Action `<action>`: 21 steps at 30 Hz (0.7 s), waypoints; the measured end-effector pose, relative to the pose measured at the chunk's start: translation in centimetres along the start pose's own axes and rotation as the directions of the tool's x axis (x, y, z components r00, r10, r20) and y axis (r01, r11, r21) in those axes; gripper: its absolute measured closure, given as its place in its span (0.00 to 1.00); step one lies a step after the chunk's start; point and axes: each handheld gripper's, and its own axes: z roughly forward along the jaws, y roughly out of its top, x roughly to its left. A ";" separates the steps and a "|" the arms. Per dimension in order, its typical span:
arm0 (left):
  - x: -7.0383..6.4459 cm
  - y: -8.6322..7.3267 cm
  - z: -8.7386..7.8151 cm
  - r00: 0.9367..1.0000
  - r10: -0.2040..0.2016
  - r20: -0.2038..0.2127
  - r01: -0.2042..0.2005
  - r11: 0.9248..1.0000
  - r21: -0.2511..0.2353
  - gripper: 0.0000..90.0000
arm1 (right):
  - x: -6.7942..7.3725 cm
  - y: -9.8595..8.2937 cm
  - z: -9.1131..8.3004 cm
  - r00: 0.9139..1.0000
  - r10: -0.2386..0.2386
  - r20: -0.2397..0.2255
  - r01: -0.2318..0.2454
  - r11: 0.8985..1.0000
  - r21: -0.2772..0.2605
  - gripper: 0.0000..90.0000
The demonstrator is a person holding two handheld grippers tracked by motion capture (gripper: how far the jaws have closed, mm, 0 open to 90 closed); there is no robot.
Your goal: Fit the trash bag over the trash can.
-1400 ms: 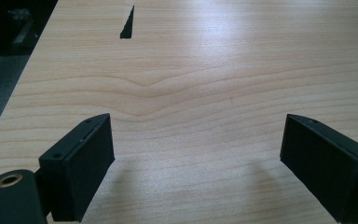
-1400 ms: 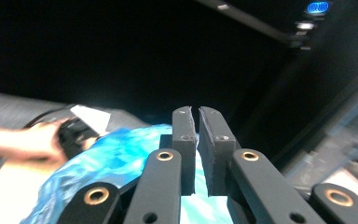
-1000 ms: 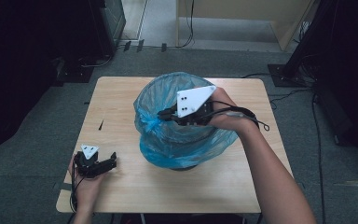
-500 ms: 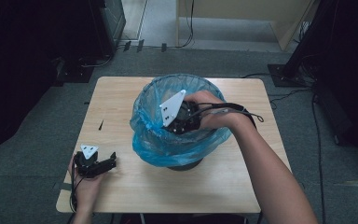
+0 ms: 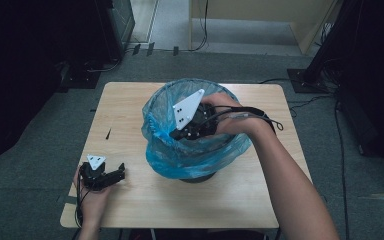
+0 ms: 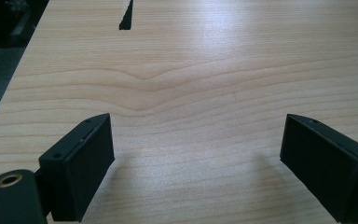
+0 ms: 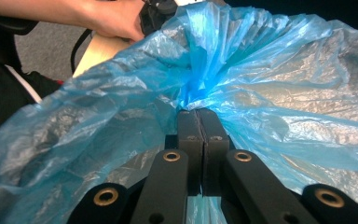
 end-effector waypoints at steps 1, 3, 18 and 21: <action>0.0 0.0 0.0 1.000 0.000 0.000 0.000 1.000 -0.002 0.11 | 0.0 0.0 -0.2 1.000 0.004 0.013 -0.004 1.000 -0.023 1.00; 0.0 0.0 0.0 1.000 -0.001 0.000 0.001 1.000 -0.002 0.11 | -0.1 0.0 -1.0 0.999 0.014 0.043 -0.011 0.998 -0.067 1.00; -0.1 0.0 0.0 1.000 0.006 -0.010 -0.006 1.000 -0.004 0.11 | 2.5 -0.4 -8.2 0.970 0.066 0.232 -0.011 0.972 -0.233 1.00; -0.1 0.0 0.0 1.000 0.005 -0.010 -0.005 1.000 -0.004 0.11 | 3.2 -1.1 -9.0 0.964 0.091 0.249 -0.024 0.965 -0.260 1.00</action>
